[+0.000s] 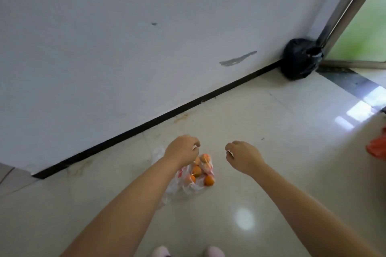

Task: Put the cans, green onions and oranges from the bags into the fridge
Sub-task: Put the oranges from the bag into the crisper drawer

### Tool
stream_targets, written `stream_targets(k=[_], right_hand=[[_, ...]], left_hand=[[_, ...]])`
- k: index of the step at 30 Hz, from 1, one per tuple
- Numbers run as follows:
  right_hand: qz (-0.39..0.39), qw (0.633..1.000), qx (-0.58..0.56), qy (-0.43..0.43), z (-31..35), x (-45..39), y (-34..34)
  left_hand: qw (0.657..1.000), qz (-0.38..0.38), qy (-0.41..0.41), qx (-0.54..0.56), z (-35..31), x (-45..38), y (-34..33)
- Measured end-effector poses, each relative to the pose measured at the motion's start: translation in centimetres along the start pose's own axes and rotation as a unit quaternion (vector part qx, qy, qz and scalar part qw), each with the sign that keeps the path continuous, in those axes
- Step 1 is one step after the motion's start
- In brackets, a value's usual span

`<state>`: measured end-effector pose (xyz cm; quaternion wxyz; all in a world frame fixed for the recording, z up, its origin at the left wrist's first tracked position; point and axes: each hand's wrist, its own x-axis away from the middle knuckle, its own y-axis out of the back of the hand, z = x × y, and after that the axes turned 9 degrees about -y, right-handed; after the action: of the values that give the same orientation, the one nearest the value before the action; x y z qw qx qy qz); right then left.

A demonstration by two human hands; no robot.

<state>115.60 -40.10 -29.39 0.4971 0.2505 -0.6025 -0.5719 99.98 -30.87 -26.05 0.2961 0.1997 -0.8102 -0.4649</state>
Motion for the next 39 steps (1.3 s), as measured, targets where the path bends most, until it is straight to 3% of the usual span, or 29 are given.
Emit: stream_targets(k=[5, 10, 18, 22, 26, 31, 36, 39], right_hand=[[0.097, 0.994, 0.029, -0.036, 0.9, -6.1, -10.7], [0.149, 0.984, 0.101, 0.021, 0.9, -12.2, -25.3], [0.117, 0.988, 0.103, -0.018, -1.7, -24.9, -49.9], [0.067, 0.994, 0.083, -0.004, -2.7, -29.5, -59.0], [0.073, 0.994, 0.053, -0.06, -3.1, -30.8, -62.5], [0.084, 0.983, 0.039, -0.161, -3.0, -30.5, -63.1], [0.087, 0.979, 0.027, -0.183, -3.6, -30.8, -64.3], [0.069, 0.982, -0.056, -0.168, -4.0, -30.1, -64.3]], left_hand=[[0.997, 0.062, -0.011, 0.034, 8.1, -7.7, -6.2], [0.988, 0.121, -0.038, 0.09, 16.6, -14.5, -18.4], [0.967, 0.218, -0.132, -0.033, 30.0, -25.7, -42.5], [0.944, 0.214, -0.205, -0.147, 33.6, -29.9, -50.6], [0.937, 0.192, -0.145, -0.254, 35.3, -30.3, -53.8], [0.95, 0.217, -0.055, -0.22, 36.2, -30.0, -53.3], [0.931, 0.294, -0.047, -0.21, 35.9, -29.9, -55.3], [0.934, 0.312, -0.018, -0.172, 36.5, -30.0, -56.4]])
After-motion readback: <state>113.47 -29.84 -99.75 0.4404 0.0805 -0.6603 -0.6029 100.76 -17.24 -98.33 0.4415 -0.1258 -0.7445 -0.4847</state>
